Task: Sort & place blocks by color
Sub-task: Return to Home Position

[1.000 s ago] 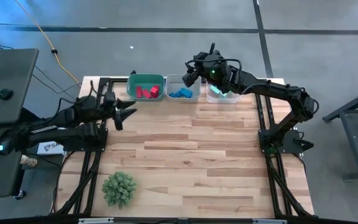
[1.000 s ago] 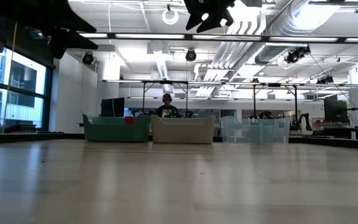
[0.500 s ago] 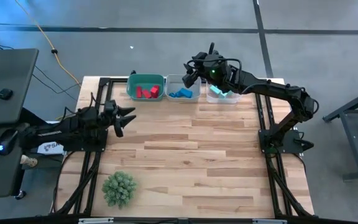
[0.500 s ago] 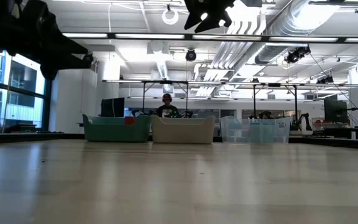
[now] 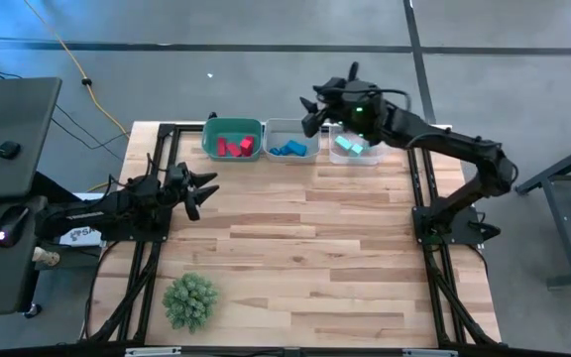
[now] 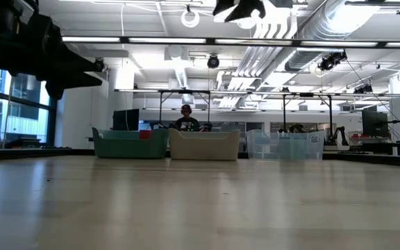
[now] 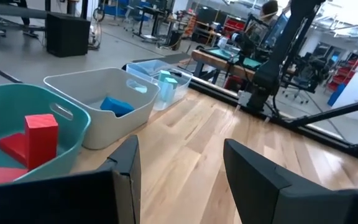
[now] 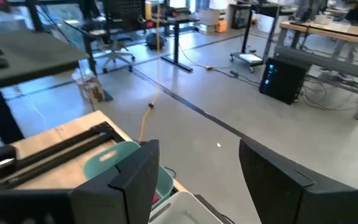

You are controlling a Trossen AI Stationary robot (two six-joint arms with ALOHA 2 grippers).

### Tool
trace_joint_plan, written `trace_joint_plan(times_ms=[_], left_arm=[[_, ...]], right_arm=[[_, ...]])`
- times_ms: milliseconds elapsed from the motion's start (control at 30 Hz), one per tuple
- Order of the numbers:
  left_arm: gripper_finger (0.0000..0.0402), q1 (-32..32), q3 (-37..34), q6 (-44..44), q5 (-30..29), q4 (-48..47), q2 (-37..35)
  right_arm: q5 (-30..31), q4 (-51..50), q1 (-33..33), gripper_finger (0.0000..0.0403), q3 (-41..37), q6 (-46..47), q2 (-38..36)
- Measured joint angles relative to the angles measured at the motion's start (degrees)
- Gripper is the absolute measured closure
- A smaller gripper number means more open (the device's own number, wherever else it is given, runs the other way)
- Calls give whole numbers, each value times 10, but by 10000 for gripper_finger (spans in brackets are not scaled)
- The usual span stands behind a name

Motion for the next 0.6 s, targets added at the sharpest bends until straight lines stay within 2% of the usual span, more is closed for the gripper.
trace_joint_plan(times_ms=[133, 367, 500, 600], left_arm=[[255, 1, 0, 8, 3, -1, 0], [255, 1, 0, 8, 5, -1, 0], [255, 1, 0, 8, 5, -1, 0], [255, 1, 0, 8, 5, -1, 0]], right_arm=[[-12, -63, 0, 190, 0, 10, -52], [-25, -234, 5, 190, 0, 38, -137], [-76, -307, 25, 190, 0, 31, -151], [-87, -339, 46, 190, 0, 26, -150]])
